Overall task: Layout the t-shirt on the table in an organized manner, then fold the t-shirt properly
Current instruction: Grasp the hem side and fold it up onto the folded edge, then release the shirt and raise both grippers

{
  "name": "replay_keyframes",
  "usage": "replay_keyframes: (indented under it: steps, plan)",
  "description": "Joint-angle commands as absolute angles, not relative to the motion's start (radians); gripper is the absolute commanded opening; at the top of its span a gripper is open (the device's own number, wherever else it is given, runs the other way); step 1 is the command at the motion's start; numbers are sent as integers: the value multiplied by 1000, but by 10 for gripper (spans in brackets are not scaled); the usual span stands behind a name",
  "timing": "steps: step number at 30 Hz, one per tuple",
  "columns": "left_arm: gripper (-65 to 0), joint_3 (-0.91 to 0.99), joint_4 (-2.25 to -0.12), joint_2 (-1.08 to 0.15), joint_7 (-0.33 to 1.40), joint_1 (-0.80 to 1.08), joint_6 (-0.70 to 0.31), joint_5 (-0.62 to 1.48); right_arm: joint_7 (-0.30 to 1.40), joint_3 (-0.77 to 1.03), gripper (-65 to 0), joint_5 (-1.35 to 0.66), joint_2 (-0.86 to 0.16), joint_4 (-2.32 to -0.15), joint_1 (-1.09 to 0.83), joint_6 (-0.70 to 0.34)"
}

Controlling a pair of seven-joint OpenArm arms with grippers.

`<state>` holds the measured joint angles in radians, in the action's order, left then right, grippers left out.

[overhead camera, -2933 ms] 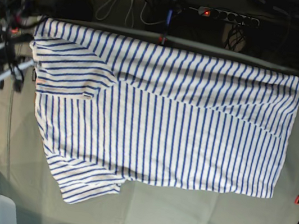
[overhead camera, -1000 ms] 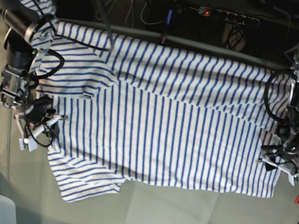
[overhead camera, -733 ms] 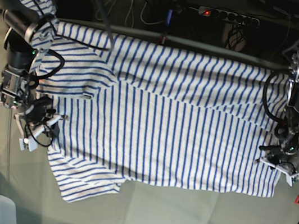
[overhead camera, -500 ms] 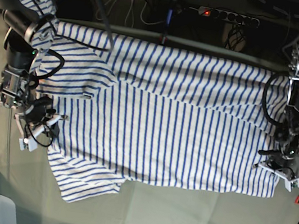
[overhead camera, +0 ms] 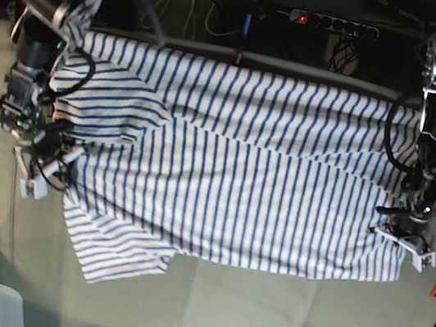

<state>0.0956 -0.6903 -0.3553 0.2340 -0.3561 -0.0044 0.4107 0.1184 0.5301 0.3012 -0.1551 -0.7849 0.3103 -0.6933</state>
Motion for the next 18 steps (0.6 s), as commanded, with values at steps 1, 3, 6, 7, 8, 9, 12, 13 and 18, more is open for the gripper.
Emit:
replay_keyframes:
  steps: [1, 3, 6, 7, 8, 9, 12, 13, 18]
  plan:
    - [-650, 99, -731, -374, 211, -369, -4, 414, 94, 533, -650, 265, -156, -854, 314, -698]
    - [-650, 99, -785, -374, 211, -344, -1, 414, 96, 533, -650, 222, -145, -961, 263, -698]
    - [-650, 111, -872, -374, 211, -303, 2, 414, 96, 530, -650, 170, -140, -1075, 206, -698]
    - [-650, 133, -900, -374, 211, -286, 2, 414, 96, 530, -650, 157, -140, -1101, 193, -698]
    - [-650, 166, -932, -371, 211, -268, 1, 414, 96, 532, -650, 142, -140, -1121, 180, -698]
    - [-650, 202, -963, -367, 211, -251, -4, 414, 96, 533, -650, 124, -140, -1135, 170, -698]
    - [-650, 285, -1030, -364, 243, -203, -5, 414, 96, 533, -650, 50, -147, -1179, 130, -698]
    - [-650, 305, -1052, -363, 263, -191, -5, 414, 96, 533, -650, 28, -147, -1199, 111, -698]
    - [-650, 331, -1098, -363, 289, -130, -5, 414, 88, 530, -650, 5, -140, -1274, 27, -698]
